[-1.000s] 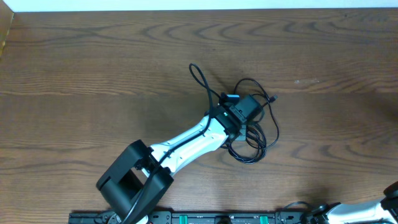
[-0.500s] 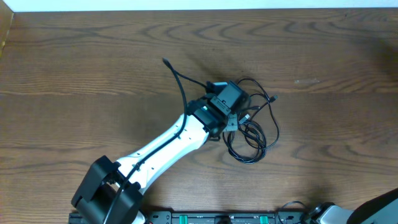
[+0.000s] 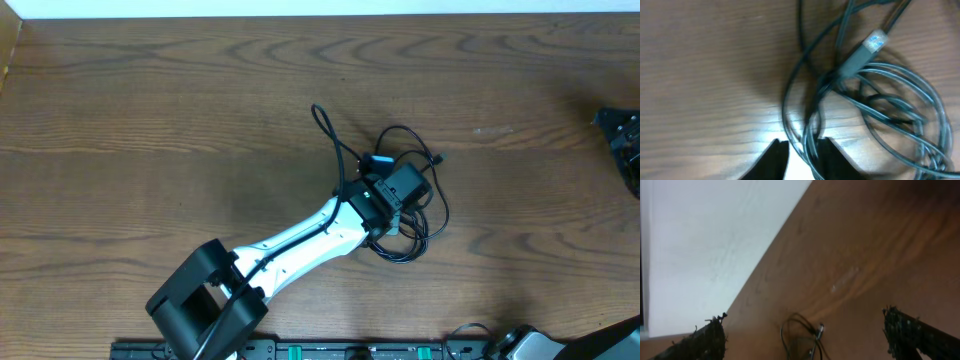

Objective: Untangle cables

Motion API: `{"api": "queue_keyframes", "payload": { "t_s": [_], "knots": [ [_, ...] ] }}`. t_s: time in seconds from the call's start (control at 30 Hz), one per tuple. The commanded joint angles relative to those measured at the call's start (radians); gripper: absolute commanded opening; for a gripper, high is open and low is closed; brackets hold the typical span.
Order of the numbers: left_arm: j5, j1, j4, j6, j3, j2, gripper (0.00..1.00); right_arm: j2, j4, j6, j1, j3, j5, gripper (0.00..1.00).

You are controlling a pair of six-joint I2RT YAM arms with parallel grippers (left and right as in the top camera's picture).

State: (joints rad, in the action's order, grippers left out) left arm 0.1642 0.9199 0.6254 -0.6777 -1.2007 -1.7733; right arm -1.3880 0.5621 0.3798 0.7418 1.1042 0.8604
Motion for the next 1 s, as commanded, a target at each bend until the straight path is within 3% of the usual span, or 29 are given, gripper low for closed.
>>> {"api": "queue_keyframes", "payload": {
  "t_s": [0.0, 0.2, 0.27, 0.3, 0.5, 0.53, 0.67, 0.97],
  "knots": [
    [0.058, -0.007, 0.009, 0.004, 0.008, -0.003, 0.36, 0.003, 0.045, -0.037, -0.009, 0.005, 0.003, 0.99],
    [-0.001, -0.003, -0.037, 0.003, 0.008, -0.034, 0.38, 0.002, 0.133, -0.038, -0.039, 0.004, 0.006, 0.99],
    [-0.023, -0.002, -0.051, 0.003, 0.008, -0.072, 0.54, 0.002, 0.16, -0.057, -0.069, 0.004, 0.006, 0.99],
    [-0.023, -0.002, -0.052, 0.003, 0.008, -0.085, 0.57, 0.003, 0.167, -0.071, -0.078, 0.004, 0.006, 0.99],
    [-0.071, -0.002, -0.051, 0.004, 0.008, -0.117, 0.56, 0.002, 0.195, -0.101, -0.12, 0.004, 0.006, 0.99],
    [-0.075, -0.002, -0.051, 0.004, 0.008, -0.117, 0.5, 0.002, 0.198, -0.101, -0.124, 0.004, 0.006, 0.99],
    [-0.075, -0.002, -0.047, 0.004, 0.008, -0.118, 0.08, 0.002, 0.234, -0.116, -0.153, 0.003, 0.006, 0.99],
    [-0.043, -0.056, 0.077, 0.056, -0.001, -0.059, 0.08, 0.002, 0.37, -0.243, -0.255, 0.001, -0.087, 0.99]
  ]
}}
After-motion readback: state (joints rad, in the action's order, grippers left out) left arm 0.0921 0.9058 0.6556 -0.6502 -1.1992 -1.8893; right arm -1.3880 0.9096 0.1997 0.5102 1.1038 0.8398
